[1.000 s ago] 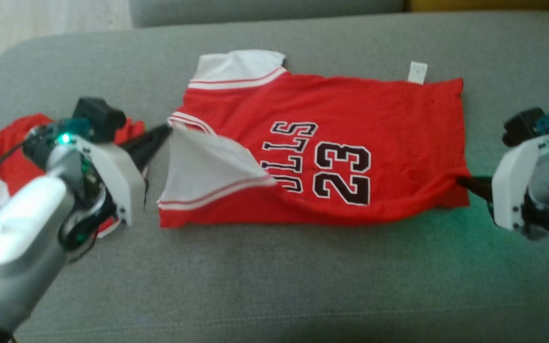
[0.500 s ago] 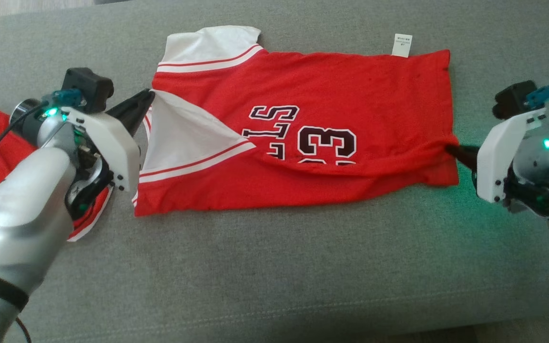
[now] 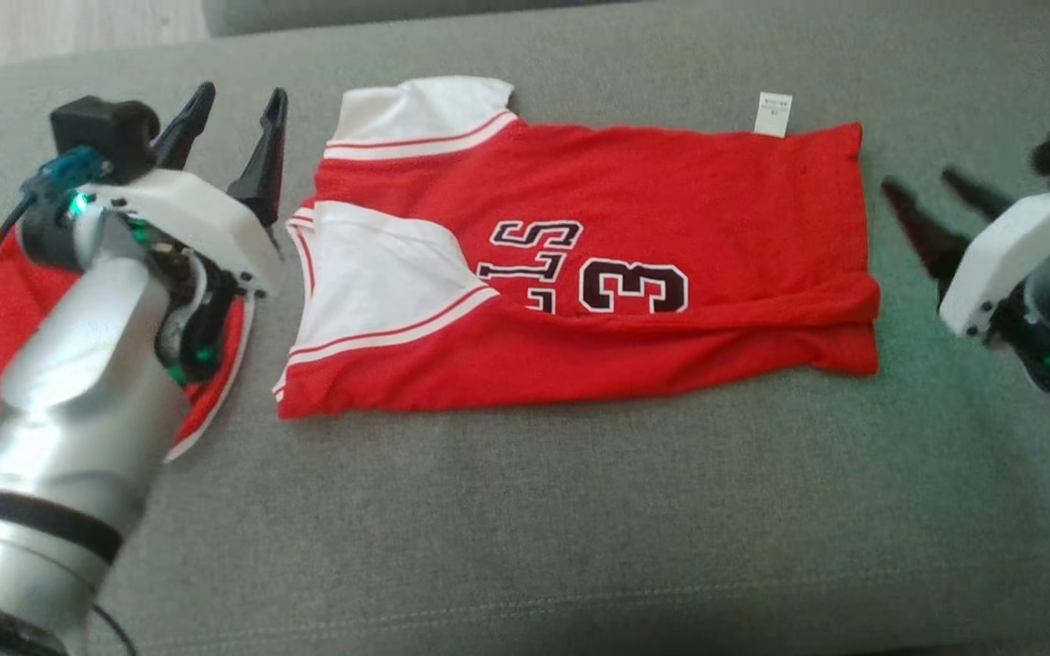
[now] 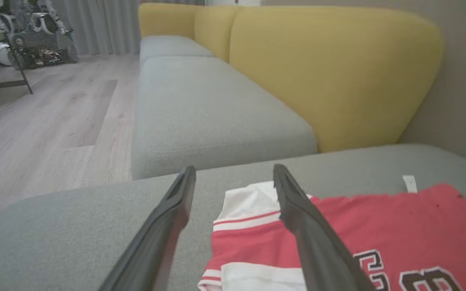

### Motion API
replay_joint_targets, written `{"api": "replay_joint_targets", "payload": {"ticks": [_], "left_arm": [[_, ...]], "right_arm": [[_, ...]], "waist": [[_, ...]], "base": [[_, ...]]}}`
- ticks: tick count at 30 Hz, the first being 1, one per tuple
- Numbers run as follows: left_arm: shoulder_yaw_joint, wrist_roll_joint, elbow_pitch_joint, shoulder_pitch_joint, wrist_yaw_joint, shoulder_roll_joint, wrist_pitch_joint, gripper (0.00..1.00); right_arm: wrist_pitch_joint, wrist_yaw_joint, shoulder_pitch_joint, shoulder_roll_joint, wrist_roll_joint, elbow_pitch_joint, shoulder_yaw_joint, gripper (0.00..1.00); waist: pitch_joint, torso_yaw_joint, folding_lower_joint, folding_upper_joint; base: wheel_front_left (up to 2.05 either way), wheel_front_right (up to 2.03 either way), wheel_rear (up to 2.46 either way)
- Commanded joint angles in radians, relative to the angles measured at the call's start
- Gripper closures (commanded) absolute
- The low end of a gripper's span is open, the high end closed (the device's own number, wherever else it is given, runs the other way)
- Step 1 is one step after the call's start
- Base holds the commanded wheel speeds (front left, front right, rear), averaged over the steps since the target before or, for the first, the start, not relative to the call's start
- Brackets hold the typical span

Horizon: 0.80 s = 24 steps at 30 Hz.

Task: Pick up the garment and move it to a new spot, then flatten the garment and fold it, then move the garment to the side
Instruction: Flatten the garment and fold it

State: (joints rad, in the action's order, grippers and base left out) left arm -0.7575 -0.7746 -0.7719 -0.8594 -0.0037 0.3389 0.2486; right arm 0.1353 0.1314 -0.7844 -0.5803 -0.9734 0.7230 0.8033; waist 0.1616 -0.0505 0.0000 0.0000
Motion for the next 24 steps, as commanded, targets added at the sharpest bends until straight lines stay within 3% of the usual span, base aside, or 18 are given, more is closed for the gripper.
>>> {"api": "replay_joint_targets", "payload": {"ticks": [1,6,9,16,20,24], "left_arm": [[0.079,-0.025,0.048,0.009,0.016,0.015,0.011,0.0],[0.276,-0.021,0.25,0.204,0.056,-0.055,0.013,0.0],[0.354,0.008,0.348,0.336,0.06,-0.105,0.013,0.0],[0.477,0.087,0.451,0.572,0.045,-0.207,0.013,0.0],[0.502,0.159,0.434,0.641,0.032,-0.234,0.013,0.0],[0.514,0.205,0.397,0.66,0.032,-0.247,0.013,0.0]], "right_arm": [[-0.082,-0.001,0.017,-0.002,0.009,-0.024,-0.027,0.0],[-0.313,-0.001,0.105,0.014,0.076,-0.038,-0.089,0.0],[-0.374,-0.001,0.169,0.041,0.129,-0.047,-0.146,0.0],[-0.396,-0.001,0.341,0.13,0.286,-0.13,-0.378,0.0],[-0.397,-0.001,0.457,0.202,0.42,-0.217,-0.522,0.0],[-0.397,-0.001,0.525,0.258,0.511,-0.269,-0.597,0.0]], "waist": [[-0.024,0.011,0.0,0.0],[-0.069,0.034,0.0,0.0],[-0.091,0.041,0.0,0.0],[-0.12,0.041,0.0,0.0],[-0.125,0.03,0.0,0.0],[-0.119,0.02,0.0,0.0]], "base": [[0.0,0.0,0.0],[0.0,0.0,0.0],[0.0,0.0,0.0],[0.0,0.0,0.0],[0.0,0.0,0.0],[0.0,0.0,0.0]]}}
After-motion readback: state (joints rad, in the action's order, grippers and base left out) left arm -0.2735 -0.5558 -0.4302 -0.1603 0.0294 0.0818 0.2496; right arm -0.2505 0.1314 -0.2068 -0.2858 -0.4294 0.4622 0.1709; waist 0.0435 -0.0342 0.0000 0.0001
